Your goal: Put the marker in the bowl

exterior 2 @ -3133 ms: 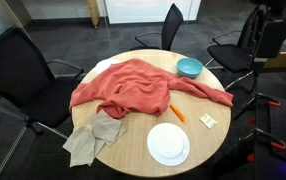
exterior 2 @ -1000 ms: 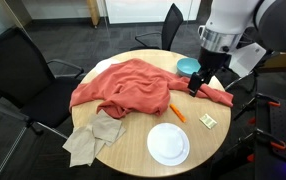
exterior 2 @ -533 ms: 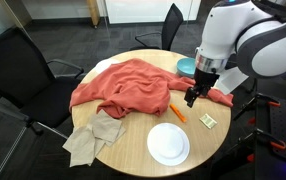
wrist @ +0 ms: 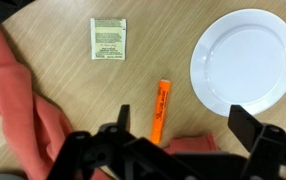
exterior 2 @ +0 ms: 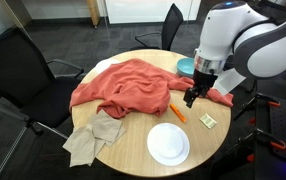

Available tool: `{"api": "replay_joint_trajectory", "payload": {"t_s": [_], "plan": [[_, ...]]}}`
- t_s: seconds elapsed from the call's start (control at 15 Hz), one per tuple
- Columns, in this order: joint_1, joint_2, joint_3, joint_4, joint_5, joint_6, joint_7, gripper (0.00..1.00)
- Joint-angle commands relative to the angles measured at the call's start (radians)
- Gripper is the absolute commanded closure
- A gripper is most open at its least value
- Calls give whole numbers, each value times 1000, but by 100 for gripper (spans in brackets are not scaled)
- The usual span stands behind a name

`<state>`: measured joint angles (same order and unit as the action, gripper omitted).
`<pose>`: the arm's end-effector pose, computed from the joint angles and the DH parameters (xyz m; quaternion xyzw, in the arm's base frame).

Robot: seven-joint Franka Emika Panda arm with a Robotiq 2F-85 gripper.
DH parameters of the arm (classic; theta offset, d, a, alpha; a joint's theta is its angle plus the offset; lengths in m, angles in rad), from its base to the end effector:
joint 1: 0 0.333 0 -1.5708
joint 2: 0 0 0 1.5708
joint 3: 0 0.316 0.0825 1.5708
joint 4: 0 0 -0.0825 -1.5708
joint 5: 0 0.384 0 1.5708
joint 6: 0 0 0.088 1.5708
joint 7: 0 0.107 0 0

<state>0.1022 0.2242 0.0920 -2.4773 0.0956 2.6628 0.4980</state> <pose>0.4640 0.0901 0.2005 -0.9802 0.1943 0.0288 0.0230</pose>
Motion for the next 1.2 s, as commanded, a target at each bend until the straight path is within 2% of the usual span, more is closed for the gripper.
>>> {"api": "replay_joint_trajectory", "payload": {"t_s": [0.0, 0.47, 0.73, 1.13], "plan": [[1, 48, -15, 42, 49, 5, -38, 0], [15, 183, -51, 133, 51, 29, -13, 0], [33, 270, -74, 177, 45, 80, 0, 0], [95, 377, -129, 233, 41, 142, 24, 0]]}}
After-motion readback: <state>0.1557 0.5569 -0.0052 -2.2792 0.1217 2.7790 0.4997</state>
